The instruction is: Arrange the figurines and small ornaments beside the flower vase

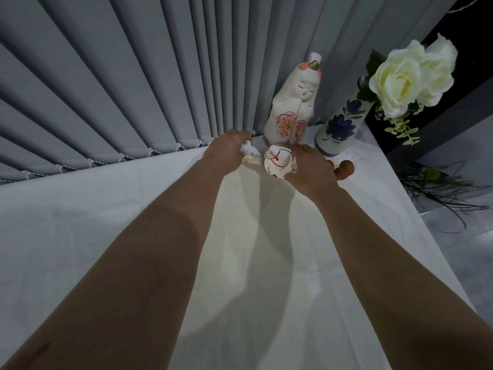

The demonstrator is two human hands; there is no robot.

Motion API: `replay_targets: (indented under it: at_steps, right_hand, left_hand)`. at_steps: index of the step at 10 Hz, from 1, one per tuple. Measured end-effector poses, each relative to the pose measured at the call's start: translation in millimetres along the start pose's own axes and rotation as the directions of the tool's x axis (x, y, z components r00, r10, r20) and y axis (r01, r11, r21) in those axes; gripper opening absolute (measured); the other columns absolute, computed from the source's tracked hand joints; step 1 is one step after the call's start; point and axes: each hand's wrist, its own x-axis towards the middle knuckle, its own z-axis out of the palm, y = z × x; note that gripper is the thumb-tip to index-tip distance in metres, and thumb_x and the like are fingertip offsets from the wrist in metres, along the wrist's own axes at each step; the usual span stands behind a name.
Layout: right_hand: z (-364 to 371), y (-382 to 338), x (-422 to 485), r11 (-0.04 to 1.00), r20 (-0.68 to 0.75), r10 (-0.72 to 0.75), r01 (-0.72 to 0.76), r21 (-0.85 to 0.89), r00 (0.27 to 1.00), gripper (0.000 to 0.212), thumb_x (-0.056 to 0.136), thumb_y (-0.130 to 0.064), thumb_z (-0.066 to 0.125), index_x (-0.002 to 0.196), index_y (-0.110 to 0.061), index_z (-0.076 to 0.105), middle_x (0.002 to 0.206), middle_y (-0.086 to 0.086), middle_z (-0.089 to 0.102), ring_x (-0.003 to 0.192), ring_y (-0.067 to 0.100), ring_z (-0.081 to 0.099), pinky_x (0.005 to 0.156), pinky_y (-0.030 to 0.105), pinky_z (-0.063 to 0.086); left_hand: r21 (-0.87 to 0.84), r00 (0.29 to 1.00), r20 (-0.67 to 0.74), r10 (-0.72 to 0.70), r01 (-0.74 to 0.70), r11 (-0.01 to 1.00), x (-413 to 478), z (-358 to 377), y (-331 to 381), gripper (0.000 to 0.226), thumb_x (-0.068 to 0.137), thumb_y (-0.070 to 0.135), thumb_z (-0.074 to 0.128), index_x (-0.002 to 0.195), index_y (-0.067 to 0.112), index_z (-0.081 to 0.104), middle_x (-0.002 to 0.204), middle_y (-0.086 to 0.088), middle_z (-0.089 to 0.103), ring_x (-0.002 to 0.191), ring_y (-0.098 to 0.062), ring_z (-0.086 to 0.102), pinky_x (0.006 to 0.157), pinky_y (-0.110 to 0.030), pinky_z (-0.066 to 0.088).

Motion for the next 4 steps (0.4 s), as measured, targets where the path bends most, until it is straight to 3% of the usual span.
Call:
replay_targets:
  at_steps: [2,4]
  right_hand:
    - [1,2,-9,0.998,-0.057,0.043,-0.040,0.043,0.997,0.054,0.080,-0.020,0.071,0.129,-0.012,0.052,0.119,0.010,0.064,0.110,0.027,0.058,0.097,0.036,0.046]
    - [-14,-5,-24,0.998,-0.164,0.068,-0.065,0.025,0.984,0.049,0.087,-0.037,0.067,0.125,-0.009,0.053,0.123,0.013,0.061,0.119,0.030,0.054,0.104,0.041,0.042]
  left_hand:
    - [-0.022,1.000,0.005,-0.004,0.004,1.000,-9,-3,2,0.053,0.086,0.012,0.066,0.136,0.016,0.047,0.130,-0.014,0.056,0.117,-0.037,0.057,0.094,-0.046,0.049]
    - [0.019,0.999,-0.023,-0.029,0.029,0.999,-34,-15,8,0.064,0.090,0.018,0.064,0.146,0.019,0.034,0.148,-0.009,0.042,0.130,-0.034,0.048,0.099,-0.049,0.046]
